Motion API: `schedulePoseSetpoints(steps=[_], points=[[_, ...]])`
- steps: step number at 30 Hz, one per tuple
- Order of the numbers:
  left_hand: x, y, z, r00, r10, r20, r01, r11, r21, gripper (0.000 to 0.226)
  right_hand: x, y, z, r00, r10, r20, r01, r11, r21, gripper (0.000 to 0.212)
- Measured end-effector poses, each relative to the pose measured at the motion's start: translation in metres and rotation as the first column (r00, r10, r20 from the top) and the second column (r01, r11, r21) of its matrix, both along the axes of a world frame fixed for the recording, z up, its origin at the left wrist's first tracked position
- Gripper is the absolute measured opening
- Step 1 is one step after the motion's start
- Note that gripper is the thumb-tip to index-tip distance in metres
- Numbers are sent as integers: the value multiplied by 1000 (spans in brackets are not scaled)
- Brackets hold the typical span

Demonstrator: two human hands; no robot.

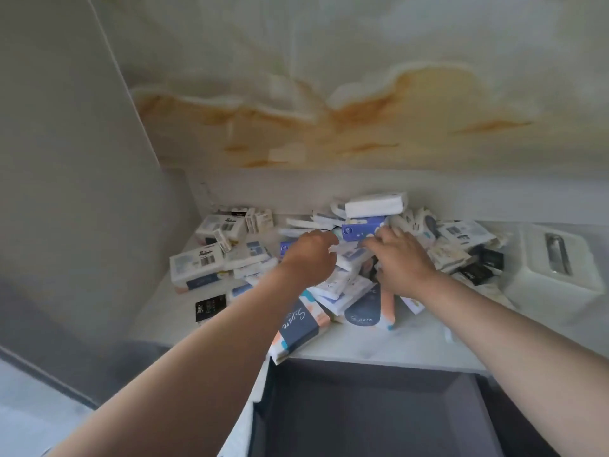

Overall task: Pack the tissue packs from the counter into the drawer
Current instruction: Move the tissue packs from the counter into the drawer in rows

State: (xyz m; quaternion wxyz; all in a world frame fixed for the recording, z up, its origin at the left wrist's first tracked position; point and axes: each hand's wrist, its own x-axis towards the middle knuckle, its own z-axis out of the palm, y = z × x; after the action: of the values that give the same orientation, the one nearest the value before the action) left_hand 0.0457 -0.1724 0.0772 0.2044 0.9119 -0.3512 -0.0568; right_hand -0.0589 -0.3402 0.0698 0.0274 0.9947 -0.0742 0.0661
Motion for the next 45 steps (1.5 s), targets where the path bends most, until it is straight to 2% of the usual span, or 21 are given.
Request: schedulePoseSetpoints(steps=[2,3,5,7,10,13,16,17,19,21,23,25,26,28,30,34,37,39,41,45], points=[[15,-19,-10,1000,3,-14,-2,997,72,39,17,-7,4,984,127,125,-117,989,-86,61],[23,-27,-14,999,4,-40,1,993,122,43,28,-9,8,978,173,120,-156,978,-140,63],[34,-38,-19,996,-4,-94,24,976,216,55,46,-12,14,973,229,-6,-223,942,-252,75],[42,-46,-23,988,-19,-152,54,973,226,59,58,-19,10,973,193,-125,-220,938,-267,79],[44,-55,-28,944,-38,-328,66,995,74,55,62,-31,3,978,128,-167,-172,942,-290,71],[44,-60,-33,921,-88,-378,85,996,-26,53,60,-44,4,988,43,-148,-86,949,-303,71],[44,-65,-38,861,-87,-501,0,985,-170,36,53,-49,7,993,-6,-119,-25,964,-265,69],[44,-67,-38,863,-62,-501,-46,978,-202,29,50,-46,7,995,-11,-101,-16,963,-269,66],[49,-71,-36,916,39,-399,-118,977,-175,25,49,-39,6,996,-34,-85,7,954,-298,60],[53,-73,-33,937,149,-316,-184,979,-86,25,51,-33,3,997,-26,-74,0,941,-339,59],[57,-77,-31,927,212,-309,-212,977,32,28,53,-31,-3,989,94,-116,-126,941,-314,64],[58,-81,-29,926,245,-286,-210,966,148,28,51,-34,-10,950,225,-214,-271,937,-218,71],[59,-83,-30,927,249,-279,-211,965,157,29,48,-37,-12,936,242,-256,-294,937,-188,74],[65,-86,-34,933,211,-291,-190,977,100,33,44,-46,-15,934,228,-274,-283,942,-181,74],[69,-84,-38,955,157,-253,-146,987,62,39,40,-56,-18,948,224,-225,-269,944,-192,64],[73,-77,-51,997,52,-65,-49,998,35,36,37,-69,-22,980,141,-139,-172,956,-239,55],[70,-83,-54,996,-91,1,91,996,10,40,42,-68,-23,997,70,-42,-79,952,-296,55],[67,-89,-56,985,-171,31,168,982,85,60,42,-68,-22,999,17,38,-6,962,-274,51],[64,-94,-59,978,-183,98,164,971,176,80,40,-71,-23,994,1,111,26,971,-238,49],[61,-105,-64,965,-154,211,93,958,272,91,37,-80,-29,982,69,175,-34,980,-196,57]])
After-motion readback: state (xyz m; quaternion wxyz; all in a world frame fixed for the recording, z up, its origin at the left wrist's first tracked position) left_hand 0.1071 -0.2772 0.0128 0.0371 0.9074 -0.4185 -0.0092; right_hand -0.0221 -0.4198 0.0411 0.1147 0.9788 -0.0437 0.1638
